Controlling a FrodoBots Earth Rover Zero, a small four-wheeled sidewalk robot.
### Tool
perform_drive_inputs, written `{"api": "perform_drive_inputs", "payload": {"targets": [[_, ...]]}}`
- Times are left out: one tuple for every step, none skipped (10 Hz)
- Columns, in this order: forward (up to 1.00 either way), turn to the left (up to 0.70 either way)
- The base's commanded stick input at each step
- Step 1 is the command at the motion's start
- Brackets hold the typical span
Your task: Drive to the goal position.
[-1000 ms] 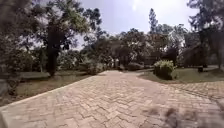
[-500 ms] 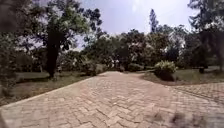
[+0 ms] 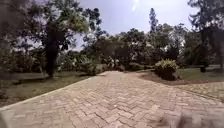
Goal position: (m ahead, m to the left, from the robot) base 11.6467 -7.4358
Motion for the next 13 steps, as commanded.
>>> {"api": "perform_drive_inputs", "payload": {"targets": [[0.30,0.00],[0.30,0.00],[0.30,0.00],[0.30,0.00],[0.30,0.00],[0.30,0.00],[0.30,0.00],[0.30,0.00],[0.30,0.00],[0.30,0.00],[0.30,0.00],[0.30,0.00],[0.30,0.00]]}}
